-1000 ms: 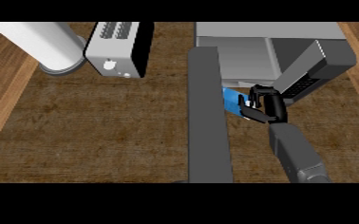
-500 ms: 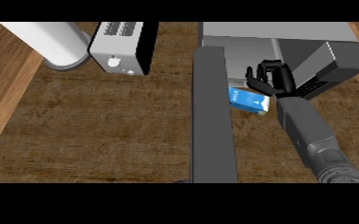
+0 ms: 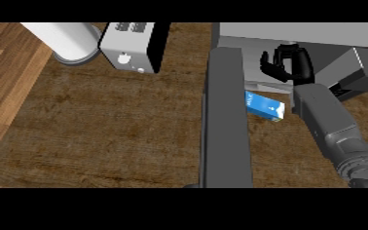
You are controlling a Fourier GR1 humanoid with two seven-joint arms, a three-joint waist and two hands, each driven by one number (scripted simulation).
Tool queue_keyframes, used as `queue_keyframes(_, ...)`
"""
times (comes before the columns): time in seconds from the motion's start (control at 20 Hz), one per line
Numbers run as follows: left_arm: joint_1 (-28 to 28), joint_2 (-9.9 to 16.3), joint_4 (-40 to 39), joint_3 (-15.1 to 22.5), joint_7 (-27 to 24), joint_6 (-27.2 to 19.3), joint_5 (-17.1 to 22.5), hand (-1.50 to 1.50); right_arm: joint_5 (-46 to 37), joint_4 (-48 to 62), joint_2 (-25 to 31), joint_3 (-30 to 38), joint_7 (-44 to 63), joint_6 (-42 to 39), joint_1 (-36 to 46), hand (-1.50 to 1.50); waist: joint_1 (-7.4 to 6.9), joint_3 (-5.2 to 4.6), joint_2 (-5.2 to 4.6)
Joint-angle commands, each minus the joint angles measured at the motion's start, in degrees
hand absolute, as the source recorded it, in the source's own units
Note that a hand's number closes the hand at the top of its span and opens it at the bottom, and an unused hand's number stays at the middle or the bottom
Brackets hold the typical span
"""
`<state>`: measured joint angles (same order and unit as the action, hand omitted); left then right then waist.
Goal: Pick up the milk, place it into the microwave and close the microwave
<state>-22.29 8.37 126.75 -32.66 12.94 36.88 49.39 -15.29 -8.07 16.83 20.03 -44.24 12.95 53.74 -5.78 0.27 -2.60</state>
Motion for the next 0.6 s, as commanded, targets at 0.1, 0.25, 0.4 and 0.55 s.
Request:
queue_keyframes(0.1,1.34,1.44,-0.59,-0.28,0.55,-0.46,0.44,-1.5,-0.67,0.99,3.44,0.31,2.31,4.75,1.39,1.5,-1.34,0.13,-0.75)
queue_keyframes(0.25,2.37,0.9,-1.2,0.64,-0.11,0.54,-0.21,-1.5,-0.61,1.42,4.18,0.59,4.01,5.29,2.98,1.5,-2.38,0.17,-1.45)
queue_keyframes(0.4,3.56,1.3,-1.16,1.04,0.15,-0.02,-0.49,-1.5,-1.92,1.5,6.6,-0.5,3.81,4.53,3.31,1.5,-2.43,0.23,-1.81)
queue_keyframes(0.55,4.45,2.07,-2.17,0.84,0.27,-0.11,-0.59,-1.5,-0.7,1.53,5.52,0.96,4.49,7.51,3.84,1.5,-3.08,0.26,-2.17)
